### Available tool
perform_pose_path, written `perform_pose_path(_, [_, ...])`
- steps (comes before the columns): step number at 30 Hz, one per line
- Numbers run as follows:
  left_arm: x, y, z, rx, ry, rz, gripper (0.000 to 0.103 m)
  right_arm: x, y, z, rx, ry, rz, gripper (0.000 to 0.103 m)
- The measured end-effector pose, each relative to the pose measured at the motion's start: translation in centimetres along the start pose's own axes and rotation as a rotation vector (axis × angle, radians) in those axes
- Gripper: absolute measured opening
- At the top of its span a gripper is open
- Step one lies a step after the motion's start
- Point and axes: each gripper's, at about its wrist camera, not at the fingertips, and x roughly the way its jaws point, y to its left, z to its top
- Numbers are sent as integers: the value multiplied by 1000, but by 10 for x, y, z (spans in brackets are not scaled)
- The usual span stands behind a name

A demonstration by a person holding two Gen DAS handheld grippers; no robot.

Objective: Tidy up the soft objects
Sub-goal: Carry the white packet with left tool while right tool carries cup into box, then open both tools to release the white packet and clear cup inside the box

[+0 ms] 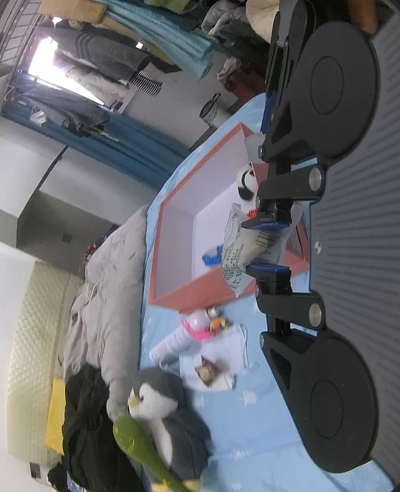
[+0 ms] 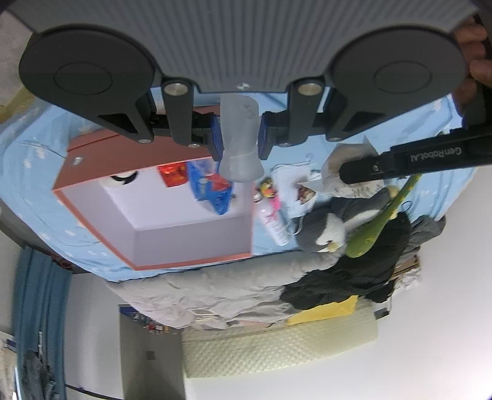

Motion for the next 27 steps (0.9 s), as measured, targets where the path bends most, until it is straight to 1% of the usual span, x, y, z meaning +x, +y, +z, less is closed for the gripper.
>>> perform_pose_path(4, [19, -12, 10, 16, 21, -26, 25, 3, -16, 3, 23, 7, -24, 28])
perform_pose_path(7, [34, -22, 20, 36, 24, -30, 25, 10, -24, 8, 35, 19, -33, 28])
perform_pose_path(13, [79, -28, 45, 27, 63, -37, 25, 37, -41, 27, 46, 50, -37, 28])
perform_pose_path(18, [124, -29, 63, 11, 101, -52, 25, 71, -61, 45, 84, 86, -28, 28])
perform_pose_path(19, [134, -29, 66, 9, 114, -46, 25, 79, -66, 48, 90, 94, -25, 29])
perform_pose_path(23, [170, -29, 74, 4, 163, -54, 25, 110, -80, 59, 85, 130, -53, 29])
perform_pose_path(27, [208, -27, 79, -9, 221, -48, 25, 136, -96, 65, 110, 174, -73, 29])
